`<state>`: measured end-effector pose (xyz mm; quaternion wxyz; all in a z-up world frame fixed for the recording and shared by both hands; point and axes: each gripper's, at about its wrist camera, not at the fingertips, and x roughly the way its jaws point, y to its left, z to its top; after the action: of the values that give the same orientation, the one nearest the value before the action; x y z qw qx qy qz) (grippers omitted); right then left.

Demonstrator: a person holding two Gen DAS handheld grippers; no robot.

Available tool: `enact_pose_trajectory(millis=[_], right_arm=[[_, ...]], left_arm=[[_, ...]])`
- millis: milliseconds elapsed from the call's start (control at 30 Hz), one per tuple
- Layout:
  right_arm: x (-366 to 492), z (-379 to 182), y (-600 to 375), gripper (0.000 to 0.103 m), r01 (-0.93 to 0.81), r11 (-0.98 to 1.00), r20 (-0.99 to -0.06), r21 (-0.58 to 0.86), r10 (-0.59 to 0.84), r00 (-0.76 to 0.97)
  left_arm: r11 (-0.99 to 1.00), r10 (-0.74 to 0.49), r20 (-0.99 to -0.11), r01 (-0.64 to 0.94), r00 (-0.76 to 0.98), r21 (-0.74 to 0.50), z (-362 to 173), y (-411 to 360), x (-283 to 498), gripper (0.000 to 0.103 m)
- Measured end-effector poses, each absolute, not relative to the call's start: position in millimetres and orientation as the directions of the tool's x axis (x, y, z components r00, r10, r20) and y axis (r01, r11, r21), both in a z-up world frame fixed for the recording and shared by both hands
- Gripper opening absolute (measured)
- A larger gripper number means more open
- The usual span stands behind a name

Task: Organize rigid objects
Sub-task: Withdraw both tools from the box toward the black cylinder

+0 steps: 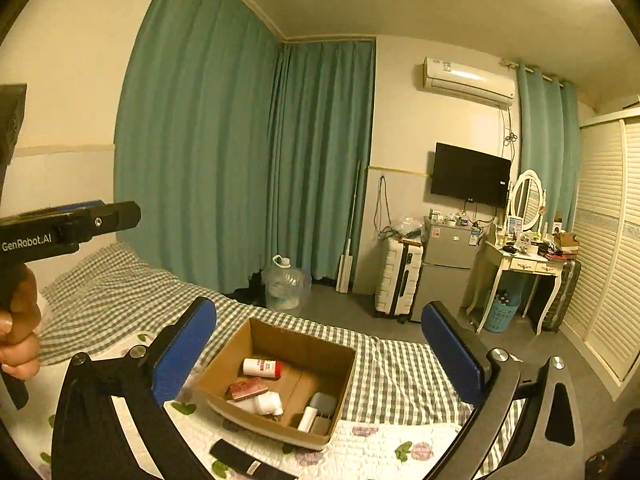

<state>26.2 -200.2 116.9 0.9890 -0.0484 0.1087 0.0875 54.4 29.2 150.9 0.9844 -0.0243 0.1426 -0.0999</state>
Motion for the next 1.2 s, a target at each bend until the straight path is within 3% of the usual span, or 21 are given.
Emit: enact_pose_trajectory(millis=[300, 567, 733, 1133, 1200], right_arm=[[-0.5, 99.5, -201.8, 0.103, -0.201, 0.978, -0.253, -0.055, 0.181, 0.950], [13.7, 51.9, -205.6, 0.103, -0.242, 0.970, -0.365, -0.003, 0.224, 0.904], [32.4, 12.7, -203.2, 0.103, -0.256, 0.966, -0.458, -0.033, 0.213, 0.863], [100.3, -76.0, -182.0, 0.103, -0.327, 0.942, -0.662, -0.072, 0.200, 0.722], [110.3, -96.9, -172.8, 0.103, -0.358, 0.929, -0.695, -0.097, 0.194, 0.692]], left_arm=[[0.980, -0.193, -0.276, 0.197, 0.942, -0.015, 123.0, 16.6, 25.2, 0.081], [0.979, -0.196, -0.388, 0.202, 0.901, -0.027, 74.0, 11.6, 44.0, 0.079], [0.979, -0.197, -0.485, 0.194, 0.852, -0.056, 34.5, 11.3, 65.6, 0.079], [0.978, -0.172, -0.623, 0.208, 0.763, -0.015, -52.5, 8.5, 106.4, 0.078], [0.979, -0.159, -0.650, 0.203, 0.744, -0.007, -67.6, 9.4, 111.2, 0.073]])
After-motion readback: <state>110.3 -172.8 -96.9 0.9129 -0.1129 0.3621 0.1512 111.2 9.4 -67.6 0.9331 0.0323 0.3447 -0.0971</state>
